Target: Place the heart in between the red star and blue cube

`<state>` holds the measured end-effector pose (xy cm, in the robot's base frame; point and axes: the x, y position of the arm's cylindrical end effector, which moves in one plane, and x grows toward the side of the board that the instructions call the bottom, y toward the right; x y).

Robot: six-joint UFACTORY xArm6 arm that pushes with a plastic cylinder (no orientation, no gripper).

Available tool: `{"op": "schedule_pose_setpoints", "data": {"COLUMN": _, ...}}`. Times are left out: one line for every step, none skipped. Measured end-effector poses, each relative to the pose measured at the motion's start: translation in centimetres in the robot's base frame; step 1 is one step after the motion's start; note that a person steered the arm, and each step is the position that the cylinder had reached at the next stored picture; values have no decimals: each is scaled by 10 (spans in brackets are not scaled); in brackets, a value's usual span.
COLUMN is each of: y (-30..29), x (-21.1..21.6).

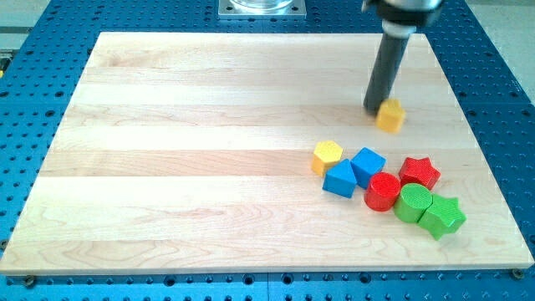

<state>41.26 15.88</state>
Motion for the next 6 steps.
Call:
{"op": "schedule_pose_setpoints", "data": {"y": -7, "x": -9}}
{"op": "schedule_pose_setpoints", "data": {"y": 40, "x": 4}}
{"op": "schedule_pose_setpoints", "data": {"y": 29, "x": 52}}
{"op": "schedule_pose_setpoints", "data": {"y": 23, "x": 29}}
{"op": "schedule_pose_setpoints", "data": {"y": -41, "x": 19}}
{"op": "schedule_pose_setpoints", "data": {"y": -77, "x": 46}}
